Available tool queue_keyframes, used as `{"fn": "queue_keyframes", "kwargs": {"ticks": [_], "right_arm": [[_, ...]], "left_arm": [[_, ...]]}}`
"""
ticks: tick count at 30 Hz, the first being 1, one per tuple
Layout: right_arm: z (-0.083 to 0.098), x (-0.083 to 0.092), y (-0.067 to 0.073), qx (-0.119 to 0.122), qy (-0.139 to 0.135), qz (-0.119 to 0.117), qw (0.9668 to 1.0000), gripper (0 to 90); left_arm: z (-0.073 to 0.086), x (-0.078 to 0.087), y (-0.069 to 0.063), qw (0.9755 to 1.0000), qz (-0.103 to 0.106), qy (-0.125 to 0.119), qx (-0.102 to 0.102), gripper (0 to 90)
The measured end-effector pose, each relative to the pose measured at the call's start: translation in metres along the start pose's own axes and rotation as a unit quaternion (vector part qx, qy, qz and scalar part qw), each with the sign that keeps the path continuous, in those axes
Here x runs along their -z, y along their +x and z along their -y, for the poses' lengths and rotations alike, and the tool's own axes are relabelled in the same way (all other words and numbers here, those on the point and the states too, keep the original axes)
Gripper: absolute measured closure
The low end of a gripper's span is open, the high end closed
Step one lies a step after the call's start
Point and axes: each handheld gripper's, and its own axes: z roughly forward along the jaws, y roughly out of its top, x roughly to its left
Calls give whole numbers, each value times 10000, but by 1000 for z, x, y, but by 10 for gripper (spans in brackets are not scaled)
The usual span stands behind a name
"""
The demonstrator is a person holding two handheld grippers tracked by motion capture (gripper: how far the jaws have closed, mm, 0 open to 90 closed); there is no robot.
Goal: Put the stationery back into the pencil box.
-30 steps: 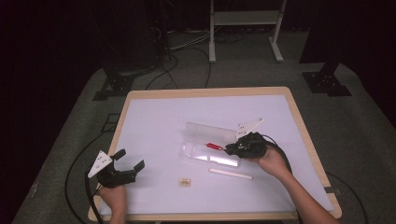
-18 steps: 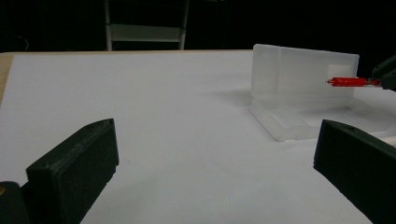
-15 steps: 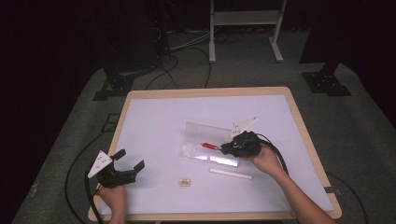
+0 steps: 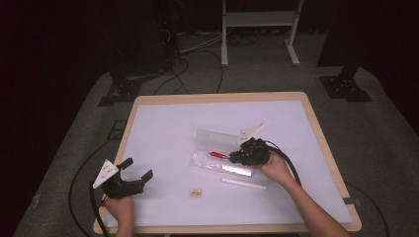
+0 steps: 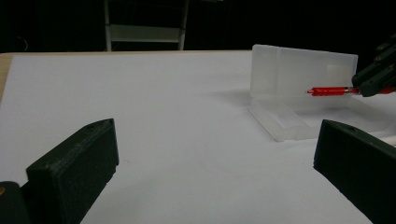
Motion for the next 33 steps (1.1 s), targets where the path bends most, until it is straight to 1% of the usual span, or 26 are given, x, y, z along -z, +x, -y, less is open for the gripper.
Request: {"fn": "queue_keyframes", "kwargs": {"ticks": [2, 3, 4, 6, 11, 13, 16, 18, 24, 27, 29, 31, 33], "right_arm": [[1, -4, -2, -62, 46, -10, 10000, 788], [1, -6, -3, -51, 65, -12, 10000, 788], [1, -8, -3, -108, 96, -16, 9999, 788], [2, -12, -5, -91, 152, -23, 9998, 788], [4, -20, -7, -147, 245, -58, 9996, 788], [5, -23, -7, -112, 290, -51, 9995, 788], [6, -27, -9, -179, 307, -67, 9993, 788], [6, -29, -10, -157, 333, -57, 9993, 788], [9, -34, -14, -302, 366, -93, 9988, 787], [10, -37, -16, -328, 383, -129, 9986, 785], [10, -39, -15, -343, 391, -124, 9986, 784], [10, -39, -15, -414, 374, -137, 9983, 782], [10, -40, -15, -401, 386, -130, 9984, 781]], "left_arm": [[0, 0, 0, 10000, -1, -5, 8, 0], [0, 0, 0, 10000, 2, 5, -2, 0], [0, 0, 0, 10000, 2, 5, -3, 0], [0, 0, 0, 10000, 1, 3, 4, 0], [0, 0, 0, 10000, 5, 5, 4, 0], [0, 0, 0, 10000, 6, -1, -4, 0], [0, 0, 0, 10000, 6, -12, 8, 0], [0, 0, 0, 10000, 9, -7, 15, 0], [0, 0, 0, 10000, 8, -5, 12, 0], [0, 0, 0, 10000, 13, -15, 25, 0], [0, 0, 0, 10000, 17, -19, 23, 0], [0, 0, 0, 10000, 14, -20, 24, 0], [0, 0, 0, 10000, 15, -21, 24, 0]]}}
